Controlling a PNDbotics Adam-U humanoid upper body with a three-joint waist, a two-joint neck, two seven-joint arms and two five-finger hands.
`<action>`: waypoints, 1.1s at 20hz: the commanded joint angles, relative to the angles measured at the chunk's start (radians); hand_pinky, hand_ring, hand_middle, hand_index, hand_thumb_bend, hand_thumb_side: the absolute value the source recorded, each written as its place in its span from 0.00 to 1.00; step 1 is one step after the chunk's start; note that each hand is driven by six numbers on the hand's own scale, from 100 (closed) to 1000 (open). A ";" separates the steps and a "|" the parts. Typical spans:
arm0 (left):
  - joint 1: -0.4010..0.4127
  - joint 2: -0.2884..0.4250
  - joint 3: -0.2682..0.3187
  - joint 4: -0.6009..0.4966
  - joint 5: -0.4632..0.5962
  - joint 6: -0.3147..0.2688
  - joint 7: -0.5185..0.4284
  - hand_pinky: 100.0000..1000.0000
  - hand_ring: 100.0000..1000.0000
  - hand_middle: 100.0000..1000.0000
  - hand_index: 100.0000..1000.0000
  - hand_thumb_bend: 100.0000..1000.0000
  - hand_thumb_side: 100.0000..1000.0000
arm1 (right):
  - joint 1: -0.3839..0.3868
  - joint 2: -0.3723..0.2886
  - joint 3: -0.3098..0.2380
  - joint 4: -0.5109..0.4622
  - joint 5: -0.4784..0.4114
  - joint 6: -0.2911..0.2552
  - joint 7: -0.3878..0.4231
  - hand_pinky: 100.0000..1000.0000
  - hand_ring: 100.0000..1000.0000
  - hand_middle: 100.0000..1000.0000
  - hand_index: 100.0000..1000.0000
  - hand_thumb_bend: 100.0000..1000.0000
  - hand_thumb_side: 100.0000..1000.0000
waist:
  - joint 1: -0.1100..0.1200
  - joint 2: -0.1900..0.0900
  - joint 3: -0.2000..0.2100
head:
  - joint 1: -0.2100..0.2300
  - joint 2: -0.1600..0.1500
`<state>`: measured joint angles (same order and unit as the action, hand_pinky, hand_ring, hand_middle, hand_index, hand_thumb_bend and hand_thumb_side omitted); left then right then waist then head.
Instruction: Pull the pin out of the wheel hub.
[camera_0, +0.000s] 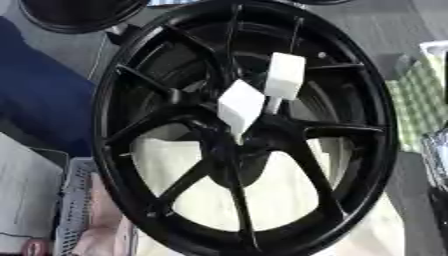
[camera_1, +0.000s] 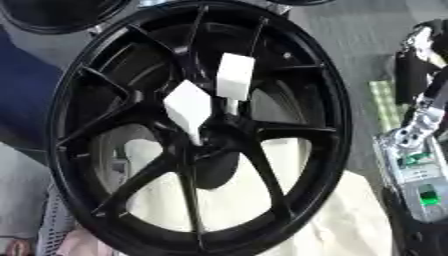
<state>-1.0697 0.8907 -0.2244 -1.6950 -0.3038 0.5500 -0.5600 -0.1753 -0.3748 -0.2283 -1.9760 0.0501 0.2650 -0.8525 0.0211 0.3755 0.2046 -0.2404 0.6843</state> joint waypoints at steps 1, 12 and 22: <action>0.054 0.092 0.074 0.051 0.021 0.008 0.075 0.61 0.41 0.15 0.39 0.00 0.04 | -0.007 -0.023 -0.010 -0.024 0.012 0.061 -0.054 0.68 0.80 0.66 0.76 0.00 0.56 | -0.005 -0.033 0.001 | -0.006 -0.005; 0.245 0.084 0.056 0.205 0.076 -0.041 0.175 0.62 0.45 0.23 0.49 0.00 0.12 | -0.024 -0.014 -0.005 -0.024 0.020 0.065 -0.054 0.68 0.80 0.66 0.76 0.00 0.55 | -0.027 -0.033 -0.012 | 0.009 -0.026; 0.264 0.077 0.044 0.227 -0.050 -0.048 0.112 0.89 0.87 0.81 0.93 0.36 0.91 | -0.023 -0.011 -0.007 -0.024 0.012 0.065 -0.054 0.68 0.80 0.66 0.76 0.00 0.55 | -0.033 -0.027 -0.014 | 0.012 -0.022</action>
<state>-0.7962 0.9408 -0.2016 -1.4613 -0.3347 0.4969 -0.4458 -0.1933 -0.3736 -0.2280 -1.9760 0.0632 0.2691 -0.8484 -0.0151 0.3726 0.1881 -0.2291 0.6733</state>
